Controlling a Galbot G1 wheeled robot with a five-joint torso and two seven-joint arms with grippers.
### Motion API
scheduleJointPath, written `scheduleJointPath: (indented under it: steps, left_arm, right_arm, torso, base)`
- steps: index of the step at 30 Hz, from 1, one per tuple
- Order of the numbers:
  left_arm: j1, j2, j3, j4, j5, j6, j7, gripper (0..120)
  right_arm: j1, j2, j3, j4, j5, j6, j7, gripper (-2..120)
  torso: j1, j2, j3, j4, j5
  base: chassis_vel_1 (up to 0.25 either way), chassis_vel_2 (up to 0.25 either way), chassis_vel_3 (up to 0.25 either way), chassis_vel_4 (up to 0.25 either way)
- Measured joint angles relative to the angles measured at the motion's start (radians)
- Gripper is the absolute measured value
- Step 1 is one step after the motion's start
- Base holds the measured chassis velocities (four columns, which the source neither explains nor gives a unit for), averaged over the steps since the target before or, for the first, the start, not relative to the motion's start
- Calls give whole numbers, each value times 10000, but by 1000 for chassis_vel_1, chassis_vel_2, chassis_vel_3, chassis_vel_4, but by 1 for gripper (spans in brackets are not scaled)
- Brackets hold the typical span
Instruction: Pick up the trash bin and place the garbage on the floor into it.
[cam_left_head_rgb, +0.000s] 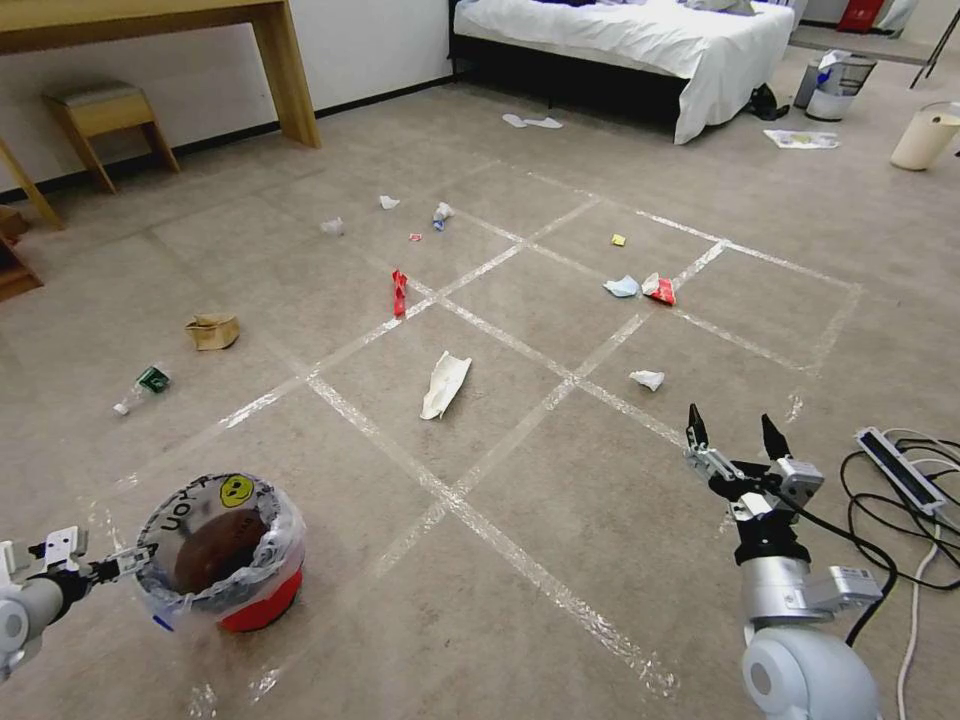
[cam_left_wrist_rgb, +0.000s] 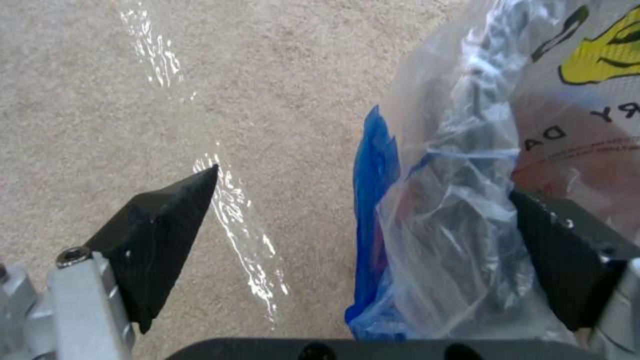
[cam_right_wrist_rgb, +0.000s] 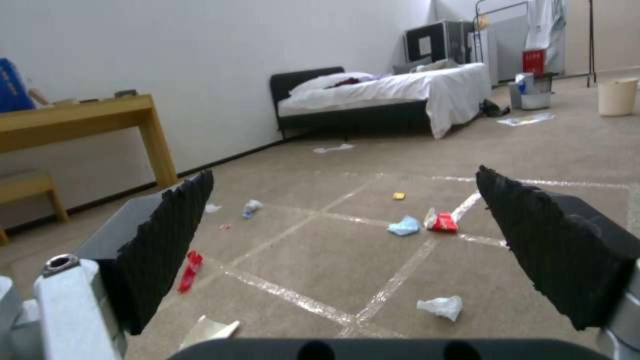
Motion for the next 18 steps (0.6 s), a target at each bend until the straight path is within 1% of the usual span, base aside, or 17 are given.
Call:
scheduleJointPath:
  steps: [9, 18]
  left_arm:
    - [-64, -12, 15, 12, 10, 8, -6, 100]
    - [-624, -69, 433, 377, 43, 81, -24, 99]
  right_arm:
    - [252, -25, -162, -257, 7, 7, 8, 100]
    - [420, -7, -201, -525, 12, 19, 15, 100]
  torso:
    - [0, 0, 0, -1, 0]
    - [0, 0, 1, -2, 1]
  base:
    - [0, 0, 0, 0]
    - [0, 0, 0, 0]
